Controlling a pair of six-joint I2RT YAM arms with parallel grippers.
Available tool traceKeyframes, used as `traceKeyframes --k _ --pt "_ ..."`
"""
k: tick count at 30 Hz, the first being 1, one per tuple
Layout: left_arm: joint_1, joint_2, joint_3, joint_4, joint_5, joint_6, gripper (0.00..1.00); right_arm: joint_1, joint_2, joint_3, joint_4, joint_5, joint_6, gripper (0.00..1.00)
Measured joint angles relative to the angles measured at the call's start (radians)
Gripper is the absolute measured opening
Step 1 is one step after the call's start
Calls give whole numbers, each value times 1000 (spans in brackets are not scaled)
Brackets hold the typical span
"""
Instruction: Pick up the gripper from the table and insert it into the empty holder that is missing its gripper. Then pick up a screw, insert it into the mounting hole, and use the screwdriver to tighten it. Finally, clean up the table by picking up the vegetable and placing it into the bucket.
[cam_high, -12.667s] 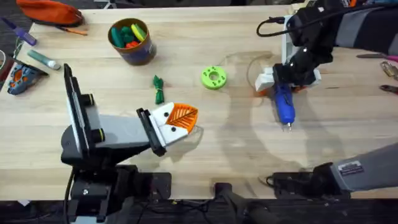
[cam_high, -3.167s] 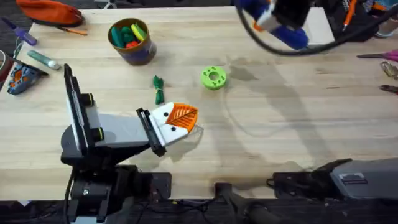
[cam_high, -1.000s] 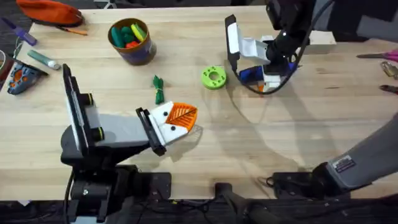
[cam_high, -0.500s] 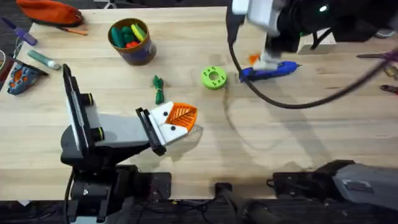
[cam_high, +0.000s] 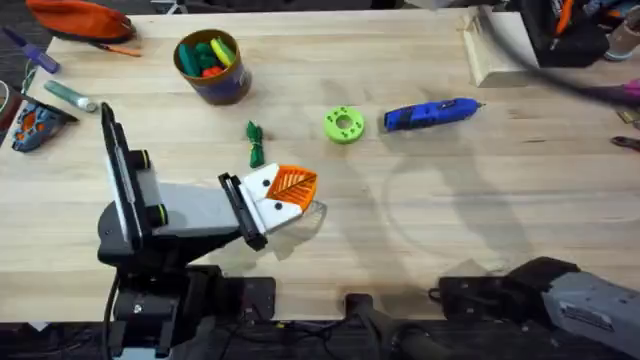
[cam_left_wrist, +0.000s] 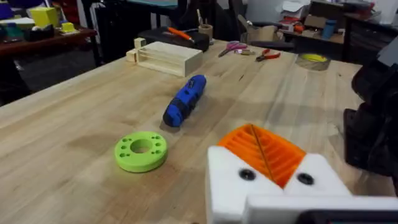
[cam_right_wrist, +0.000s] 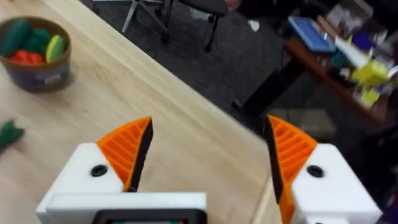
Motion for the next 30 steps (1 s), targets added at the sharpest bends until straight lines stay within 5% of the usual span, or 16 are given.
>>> traceKeyframes --k 12,22,30 --pt "0 0 0 0 0 0 14 -4 -311 -26 -429 87 345 979" --pt "0 0 0 0 0 0 14 -4 -612 -456 -357 90 517 992" --pt "0 0 0 0 0 0 14 -4 -711 -595 -361 90 564 992"
